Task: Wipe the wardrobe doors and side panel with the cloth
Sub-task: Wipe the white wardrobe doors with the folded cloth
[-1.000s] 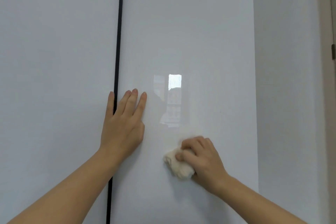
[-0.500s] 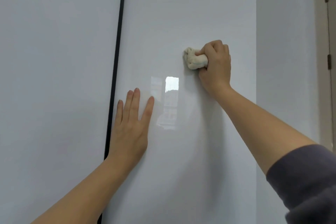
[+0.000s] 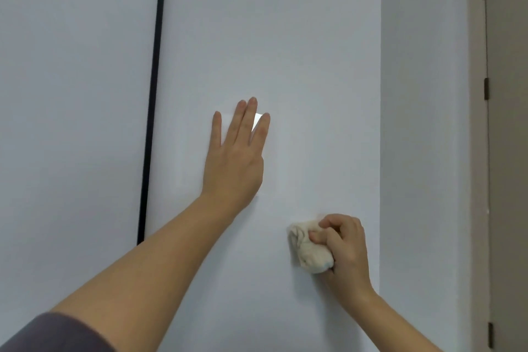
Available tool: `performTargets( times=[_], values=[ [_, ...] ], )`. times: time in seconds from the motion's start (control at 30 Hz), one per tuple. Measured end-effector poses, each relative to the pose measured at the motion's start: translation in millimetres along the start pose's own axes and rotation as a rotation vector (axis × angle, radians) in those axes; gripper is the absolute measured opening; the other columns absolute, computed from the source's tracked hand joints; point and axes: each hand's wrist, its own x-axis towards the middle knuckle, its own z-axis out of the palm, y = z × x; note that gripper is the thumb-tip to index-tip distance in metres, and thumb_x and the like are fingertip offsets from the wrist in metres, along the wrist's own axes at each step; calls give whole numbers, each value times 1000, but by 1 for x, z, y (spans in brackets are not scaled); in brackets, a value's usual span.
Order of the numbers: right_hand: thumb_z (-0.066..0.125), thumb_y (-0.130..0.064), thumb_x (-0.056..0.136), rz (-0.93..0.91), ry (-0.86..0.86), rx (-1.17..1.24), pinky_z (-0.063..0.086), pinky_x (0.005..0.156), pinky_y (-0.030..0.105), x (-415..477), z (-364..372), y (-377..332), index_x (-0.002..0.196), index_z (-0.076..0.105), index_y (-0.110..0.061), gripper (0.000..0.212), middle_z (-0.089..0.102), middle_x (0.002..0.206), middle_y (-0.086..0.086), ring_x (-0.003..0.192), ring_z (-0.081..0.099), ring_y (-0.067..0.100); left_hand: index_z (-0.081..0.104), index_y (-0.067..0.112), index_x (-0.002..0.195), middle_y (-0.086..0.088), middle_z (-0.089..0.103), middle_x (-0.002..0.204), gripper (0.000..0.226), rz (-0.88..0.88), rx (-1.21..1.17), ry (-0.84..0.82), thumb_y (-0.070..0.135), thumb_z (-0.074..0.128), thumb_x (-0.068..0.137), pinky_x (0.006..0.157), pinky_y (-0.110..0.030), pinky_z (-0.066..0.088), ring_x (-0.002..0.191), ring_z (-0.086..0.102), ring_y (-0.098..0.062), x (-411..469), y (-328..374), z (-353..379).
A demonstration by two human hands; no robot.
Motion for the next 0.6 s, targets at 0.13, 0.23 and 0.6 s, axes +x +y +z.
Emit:
performTargets(
  times=[0.13, 0.23, 0.6],
  values=[
    [59, -38, 64, -28, -29, 54, 39, 80, 33, 5, -6, -1, 73, 59, -32, 11, 55, 89, -25, 98, 49, 12, 32, 7, 148, -17, 21, 158, 63, -7, -1, 0, 6, 26, 85, 117, -56, 12, 147, 19, -31, -3, 1, 5],
    [61, -23, 67, 4, 51, 49, 41, 79, 41, 40, -10, -1, 69, 59, -30, 8, 55, 85, -17, 92, 50, 15, 32, 6, 147, -17, 22, 158, 62, -8, 2, 17, 6, 26, 86, 117, -55, 11, 147, 19, -31, -3, 2, 6],
    [46, -15, 73, -161, 248, -42, 44, 80, 47, 267, -39, -26, 83, 53, -13, 13, 50, 102, 5, 95, 44, 24, 28, 8, 149, -16, 20, 159, 64, -10, -13, 15, 8, 20, 86, 118, -55, 11, 148, 16, -31, -4, 1, 6]
  ],
)
